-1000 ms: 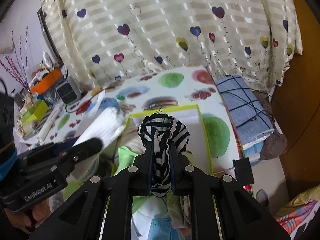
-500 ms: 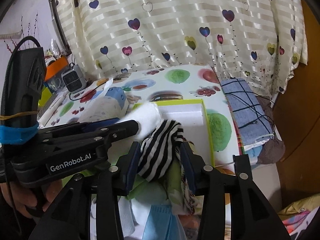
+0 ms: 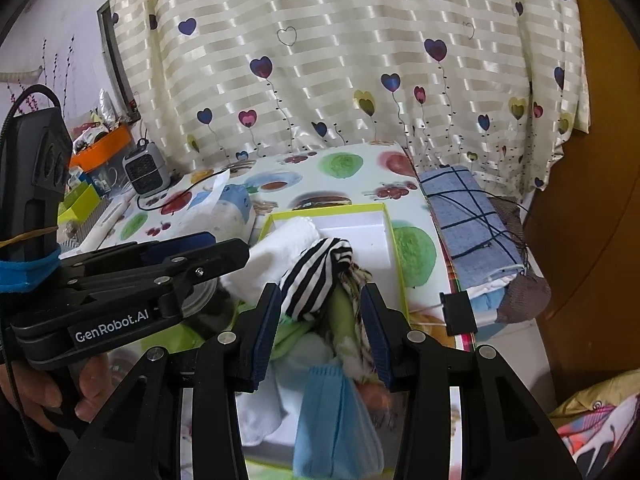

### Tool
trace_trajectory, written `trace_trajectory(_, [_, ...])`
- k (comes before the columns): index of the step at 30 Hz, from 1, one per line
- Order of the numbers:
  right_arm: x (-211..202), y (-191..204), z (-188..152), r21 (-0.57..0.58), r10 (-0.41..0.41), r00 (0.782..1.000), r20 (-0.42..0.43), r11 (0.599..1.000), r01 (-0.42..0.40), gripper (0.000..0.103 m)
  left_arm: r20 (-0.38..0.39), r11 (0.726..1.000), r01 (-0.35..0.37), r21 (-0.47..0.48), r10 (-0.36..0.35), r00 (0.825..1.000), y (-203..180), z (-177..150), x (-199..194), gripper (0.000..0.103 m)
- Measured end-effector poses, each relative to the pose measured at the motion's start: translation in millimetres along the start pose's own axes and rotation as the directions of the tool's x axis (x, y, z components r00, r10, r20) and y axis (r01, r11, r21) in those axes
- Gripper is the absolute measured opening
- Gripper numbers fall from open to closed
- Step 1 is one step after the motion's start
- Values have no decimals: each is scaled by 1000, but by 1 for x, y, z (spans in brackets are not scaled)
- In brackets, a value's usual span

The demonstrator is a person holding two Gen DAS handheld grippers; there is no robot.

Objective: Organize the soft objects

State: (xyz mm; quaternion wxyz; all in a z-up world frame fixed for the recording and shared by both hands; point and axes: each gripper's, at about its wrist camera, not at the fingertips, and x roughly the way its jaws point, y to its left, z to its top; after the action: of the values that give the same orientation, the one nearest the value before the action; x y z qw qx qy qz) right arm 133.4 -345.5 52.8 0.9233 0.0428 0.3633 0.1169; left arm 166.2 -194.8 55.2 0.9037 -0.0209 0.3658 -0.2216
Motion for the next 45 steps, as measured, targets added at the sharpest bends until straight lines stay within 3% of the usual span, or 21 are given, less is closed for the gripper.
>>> trace_trajectory(19, [-47, 56, -33, -61, -12, 1000, 15, 998, 13, 47, 64, 997, -70, 21, 68, 996, 6, -49, -77, 40])
trace_trajectory(31, [-51, 81, -64, -79, -7, 1000, -20, 997, 6, 47, 46, 992, -119, 36, 117, 992, 10, -86, -88, 40])
trace_trajectory(45, [-56, 83, -83, -65, -26, 999, -43, 998, 23, 47, 3, 989, -139, 43, 139, 990, 2, -111, -90, 41])
